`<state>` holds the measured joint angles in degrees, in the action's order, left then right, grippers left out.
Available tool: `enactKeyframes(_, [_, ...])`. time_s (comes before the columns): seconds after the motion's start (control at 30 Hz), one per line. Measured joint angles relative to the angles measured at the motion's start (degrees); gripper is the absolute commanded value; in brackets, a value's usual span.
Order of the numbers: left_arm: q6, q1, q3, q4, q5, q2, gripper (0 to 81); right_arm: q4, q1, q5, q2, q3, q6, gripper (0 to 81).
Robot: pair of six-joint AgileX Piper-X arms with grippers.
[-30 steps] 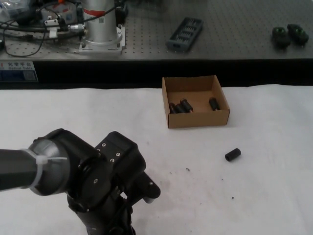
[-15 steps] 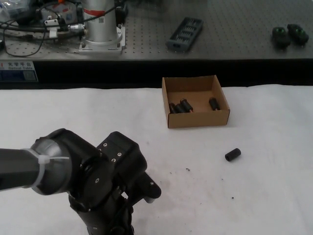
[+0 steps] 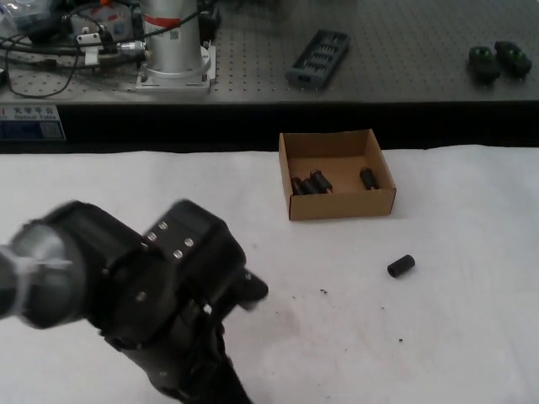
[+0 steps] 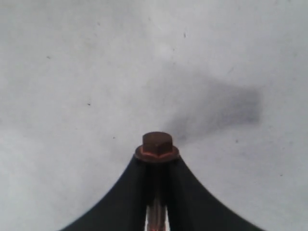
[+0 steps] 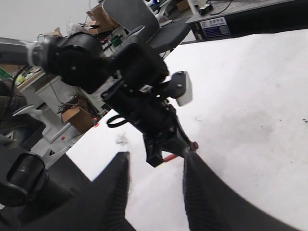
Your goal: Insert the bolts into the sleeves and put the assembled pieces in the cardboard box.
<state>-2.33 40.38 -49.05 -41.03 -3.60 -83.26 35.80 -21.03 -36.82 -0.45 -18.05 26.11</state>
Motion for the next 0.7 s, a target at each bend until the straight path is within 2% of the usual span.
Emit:
enactKeyframes(0.2, [-4.0,1.0,0.0,0.2,0.0,7.0,0.6,0.0,0.0,3.8,0.0,0.0,-0.6,28.6])
enactKeyframes(0.23, [-4.5,1.5,0.0,0.4,0.0,8.6,0.6,0.2,0.0,6.1,0.0,0.0,-0.3,28.6])
enactKeyframes(0.33, [-6.1,5.7,1.9,5.5,0.0,16.4,0.6,2.1,0.0,11.0,0.6,0.0,0.5,28.6])
enactKeyframes(0.43, [-7.2,7.5,3.7,8.2,0.0,19.4,0.6,2.4,0.0,13.0,3.4,0.0,0.9,28.6])
enactKeyframes(0.7, [-10.2,11.6,13.2,13.9,2.5,27.9,0.6,-1.5,0.0,14.4,20.7,0.0,1.0,28.6])
